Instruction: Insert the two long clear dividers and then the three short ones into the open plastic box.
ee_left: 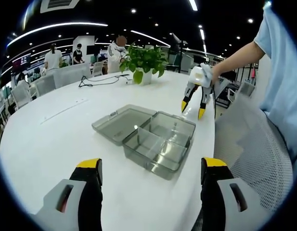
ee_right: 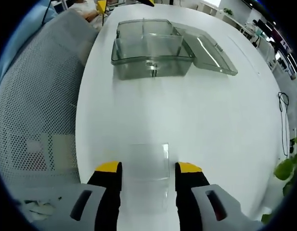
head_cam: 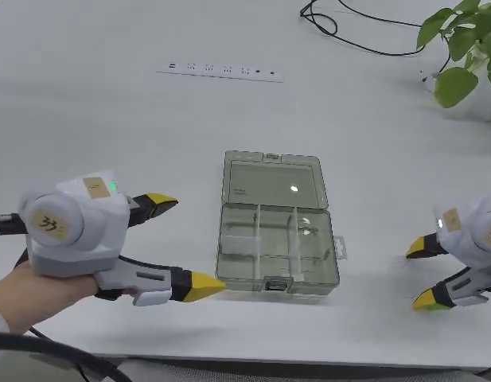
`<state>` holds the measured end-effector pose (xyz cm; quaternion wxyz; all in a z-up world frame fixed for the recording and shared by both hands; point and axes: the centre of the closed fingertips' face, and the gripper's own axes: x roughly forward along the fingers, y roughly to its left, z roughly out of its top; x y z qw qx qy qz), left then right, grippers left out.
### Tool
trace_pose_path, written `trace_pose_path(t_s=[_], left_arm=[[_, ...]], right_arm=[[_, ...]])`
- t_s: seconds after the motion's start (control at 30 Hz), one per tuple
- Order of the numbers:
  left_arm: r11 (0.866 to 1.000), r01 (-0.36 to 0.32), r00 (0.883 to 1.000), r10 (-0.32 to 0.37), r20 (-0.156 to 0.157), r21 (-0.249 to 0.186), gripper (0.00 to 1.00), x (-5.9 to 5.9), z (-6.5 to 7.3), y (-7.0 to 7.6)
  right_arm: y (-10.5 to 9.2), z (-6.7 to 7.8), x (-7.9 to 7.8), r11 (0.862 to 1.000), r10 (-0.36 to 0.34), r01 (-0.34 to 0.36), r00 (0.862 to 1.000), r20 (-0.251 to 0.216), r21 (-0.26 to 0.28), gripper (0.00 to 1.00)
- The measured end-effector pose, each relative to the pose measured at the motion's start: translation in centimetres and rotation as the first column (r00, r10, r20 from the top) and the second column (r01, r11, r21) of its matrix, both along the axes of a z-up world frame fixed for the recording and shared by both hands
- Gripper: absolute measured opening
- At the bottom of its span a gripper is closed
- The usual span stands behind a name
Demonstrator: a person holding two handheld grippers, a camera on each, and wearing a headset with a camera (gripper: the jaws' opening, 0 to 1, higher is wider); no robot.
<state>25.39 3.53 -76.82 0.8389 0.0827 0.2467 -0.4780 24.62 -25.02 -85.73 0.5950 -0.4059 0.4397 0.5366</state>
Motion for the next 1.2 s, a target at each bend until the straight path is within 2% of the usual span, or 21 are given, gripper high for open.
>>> trace_pose_path(t_s=[0.1,0.17,0.53,0.73,0.93,1.07,1.2], left_arm=[[1.000,0.001,1.000,-0.001,-0.002,-0.003,0.86,-0.1,-0.1,-0.1],[1.000,0.001,1.000,-0.001,-0.001,-0.007,0.86,-0.1,-0.1,-0.2],[1.000,-0.005,1.000,0.005,-0.002,-0.028,0.85,-0.1,0.1,-0.6],[0.999,-0.016,1.000,0.016,-0.007,-0.032,0.83,-0.3,-0.1,-0.5],[0.998,-0.042,0.999,0.040,-0.031,-0.046,0.82,-0.3,-0.2,-0.5],[0.992,-0.100,0.992,0.094,-0.081,-0.079,0.79,0.2,-0.4,-0.3],[0.990,-0.107,0.990,0.098,-0.098,-0.094,0.77,0.4,-0.5,-0.6]], right_arm=[[0.3,0.3,-0.4,1.000,0.020,-0.020,1.000,0.000,-0.008,0.41],[0.4,0.5,-0.3,1.000,0.018,-0.018,1.000,0.004,-0.008,0.33],[0.6,0.8,-0.6,1.000,-0.006,0.007,1.000,0.016,-0.023,0.32],[0.7,0.9,-0.5,0.999,-0.047,0.046,0.999,-0.005,-0.022,0.32],[1.3,1.2,-0.3,0.999,-0.045,0.045,0.999,-0.002,-0.015,0.32],[2.0,1.8,-0.1,0.999,-0.042,0.042,0.999,0.007,0.002,0.32],[2.0,1.9,0.4,0.999,-0.036,0.036,0.999,0.022,0.006,0.32]])
